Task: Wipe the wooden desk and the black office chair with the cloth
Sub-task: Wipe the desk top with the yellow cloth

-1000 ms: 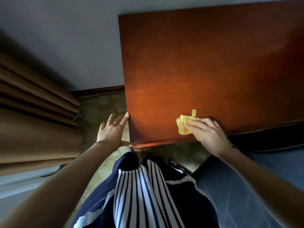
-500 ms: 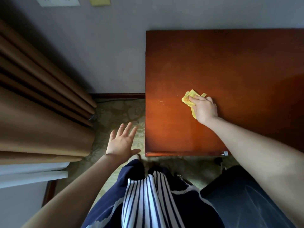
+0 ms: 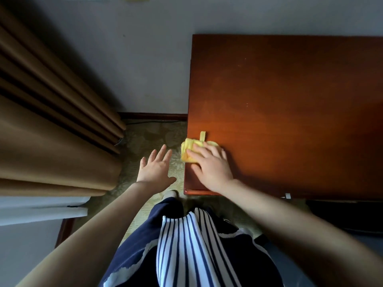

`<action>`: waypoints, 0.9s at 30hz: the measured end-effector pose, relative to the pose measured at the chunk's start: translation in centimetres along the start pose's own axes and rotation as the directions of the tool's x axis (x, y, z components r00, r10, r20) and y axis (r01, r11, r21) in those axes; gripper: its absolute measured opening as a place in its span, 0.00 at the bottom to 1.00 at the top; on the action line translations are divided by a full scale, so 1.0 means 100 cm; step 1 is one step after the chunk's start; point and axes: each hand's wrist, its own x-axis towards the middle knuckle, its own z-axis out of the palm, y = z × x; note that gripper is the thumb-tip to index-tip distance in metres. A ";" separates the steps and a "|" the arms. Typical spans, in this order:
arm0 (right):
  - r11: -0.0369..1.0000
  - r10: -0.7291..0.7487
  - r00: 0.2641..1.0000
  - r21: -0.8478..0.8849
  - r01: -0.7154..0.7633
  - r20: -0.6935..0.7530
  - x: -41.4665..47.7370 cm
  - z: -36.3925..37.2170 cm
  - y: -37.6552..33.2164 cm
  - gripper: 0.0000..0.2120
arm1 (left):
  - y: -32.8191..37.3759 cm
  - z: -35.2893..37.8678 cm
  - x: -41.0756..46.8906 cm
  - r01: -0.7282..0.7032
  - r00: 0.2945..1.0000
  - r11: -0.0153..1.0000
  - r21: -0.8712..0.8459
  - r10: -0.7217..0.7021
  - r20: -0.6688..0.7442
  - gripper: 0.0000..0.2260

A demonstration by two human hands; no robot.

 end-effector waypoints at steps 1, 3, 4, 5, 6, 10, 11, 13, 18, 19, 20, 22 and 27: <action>0.999 -0.035 0.999 -0.002 0.035 -0.007 -0.010 0.005 -0.002 0.21 | 0.004 -0.003 0.004 -0.001 1.000 1.000 0.011 0.001 0.004 0.41; 0.995 -0.100 0.994 -0.007 0.100 -0.035 -0.027 0.013 0.002 0.22 | 0.013 -0.009 0.012 0.005 1.000 1.000 0.030 -0.005 0.011 0.42; 0.993 -0.118 0.991 -0.015 0.117 -0.057 -0.034 0.016 0.006 0.23 | 0.016 -0.012 0.016 0.009 1.000 1.000 0.030 -0.010 0.012 0.42; 0.993 -0.118 0.989 -0.032 0.116 -0.089 -0.041 0.019 0.013 0.23 | 0.021 -0.015 0.019 0.005 1.000 1.000 0.023 -0.005 0.012 0.42; 0.994 -0.107 0.985 -0.046 0.102 -0.134 -0.050 0.022 0.022 0.22 | 0.027 -0.017 0.023 -0.007 1.000 1.000 0.013 0.007 0.012 0.41; 0.999 -0.003 0.916 -0.032 -0.011 -0.400 -0.089 0.033 0.062 0.17 | 0.053 -0.016 0.032 -0.080 0.997 0.995 0.055 0.080 -0.006 0.37; 0.998 0.025 0.887 -0.037 -0.048 -0.461 -0.099 0.034 0.073 0.16 | 0.058 -0.014 0.034 -0.097 0.995 0.989 0.109 0.100 -0.019 0.36; 0.988 0.085 0.837 -0.061 -0.140 -0.540 -0.118 0.033 0.097 0.14 | 0.067 -0.010 0.035 -0.126 0.990 0.958 0.258 0.138 -0.029 0.36; 0.907 0.289 0.726 -0.063 -0.415 -0.625 -0.149 0.020 0.155 0.15 | 0.075 -0.001 0.031 -0.116 0.992 0.874 0.471 0.128 0.006 0.44; 0.883 0.338 0.698 -0.043 -0.466 -0.631 -0.153 0.016 0.167 0.15 | 0.074 0.000 0.030 -0.111 0.993 0.875 0.471 0.115 0.020 0.45; 0.856 0.388 0.666 -0.020 -0.517 -0.637 -0.156 0.011 0.178 0.16 | 0.072 0.002 0.030 -0.108 0.994 0.883 0.457 0.102 0.039 0.47; 0.778 0.524 0.570 0.083 -0.623 -0.633 -0.157 0.002 0.194 0.17 | 0.069 0.003 0.030 -0.116 0.993 0.903 0.414 0.089 0.083 0.50; 0.428 0.852 0.153 0.498 -0.754 -0.501 -0.121 -0.001 0.176 0.10 | 0.067 0.000 0.031 -0.169 0.982 0.900 0.401 0.118 0.149 0.58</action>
